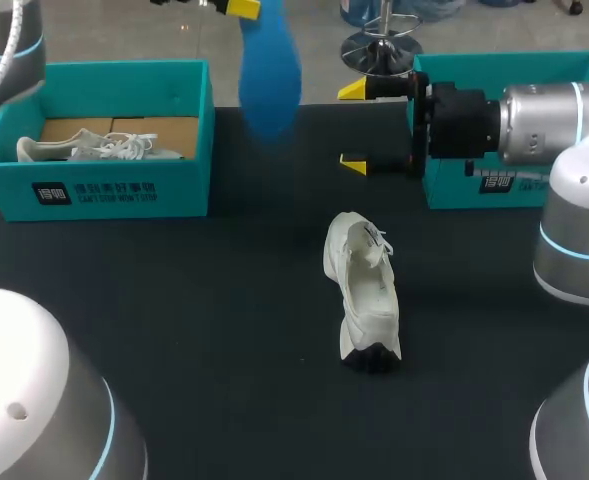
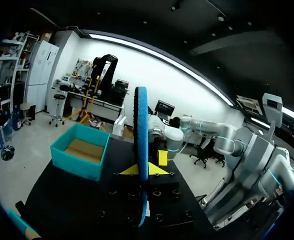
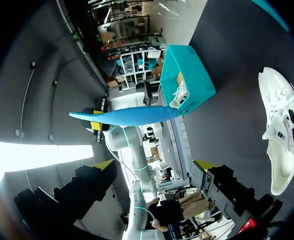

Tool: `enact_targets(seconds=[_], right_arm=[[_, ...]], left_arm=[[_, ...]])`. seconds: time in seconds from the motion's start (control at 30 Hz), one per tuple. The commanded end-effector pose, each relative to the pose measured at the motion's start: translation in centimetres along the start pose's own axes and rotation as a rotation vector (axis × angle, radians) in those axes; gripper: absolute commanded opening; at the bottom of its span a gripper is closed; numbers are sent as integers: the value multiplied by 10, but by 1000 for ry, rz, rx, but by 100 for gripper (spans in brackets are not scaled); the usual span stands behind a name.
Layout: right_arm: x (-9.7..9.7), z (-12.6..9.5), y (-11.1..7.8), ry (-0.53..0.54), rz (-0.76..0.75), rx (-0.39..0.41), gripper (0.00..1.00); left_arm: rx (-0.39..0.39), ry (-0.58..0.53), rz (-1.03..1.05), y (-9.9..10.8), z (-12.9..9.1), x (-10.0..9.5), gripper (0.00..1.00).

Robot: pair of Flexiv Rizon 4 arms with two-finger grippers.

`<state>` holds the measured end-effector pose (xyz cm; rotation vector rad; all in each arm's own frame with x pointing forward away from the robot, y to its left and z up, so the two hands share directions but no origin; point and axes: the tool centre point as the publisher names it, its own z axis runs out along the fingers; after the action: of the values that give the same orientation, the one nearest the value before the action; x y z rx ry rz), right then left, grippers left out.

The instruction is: Take the shoe out of the shoebox, open the shoe tongue, remove and reinsert the insole, then place the shoe into the shoebox

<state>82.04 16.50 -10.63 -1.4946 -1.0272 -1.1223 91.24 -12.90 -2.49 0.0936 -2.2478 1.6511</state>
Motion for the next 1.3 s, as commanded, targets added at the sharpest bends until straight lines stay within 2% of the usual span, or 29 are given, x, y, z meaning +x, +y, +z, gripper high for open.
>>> enact_targets(seconds=[0.03,0.33,1.07,1.13,1.17,1.23,1.3], right_arm=[[0,2,0,-2,1,-2,100],[0,2,0,-2,1,-2,100],[0,2,0,-2,1,-2,100],[0,2,0,-2,1,-2,100],[0,2,0,-2,1,-2,100],[0,2,0,-2,1,-2,100],[0,2,0,-2,1,-2,100]], left_arm=[[147,-321,392,45,6,35,0],[158,-412,540,73,13,40,0],[158,-412,540,73,13,40,0],[85,-428,711,67,16,50,0],[95,-422,783,65,15,55,0],[42,-434,917,64,12,62,0],[34,-430,1045,63,7,66,0]])
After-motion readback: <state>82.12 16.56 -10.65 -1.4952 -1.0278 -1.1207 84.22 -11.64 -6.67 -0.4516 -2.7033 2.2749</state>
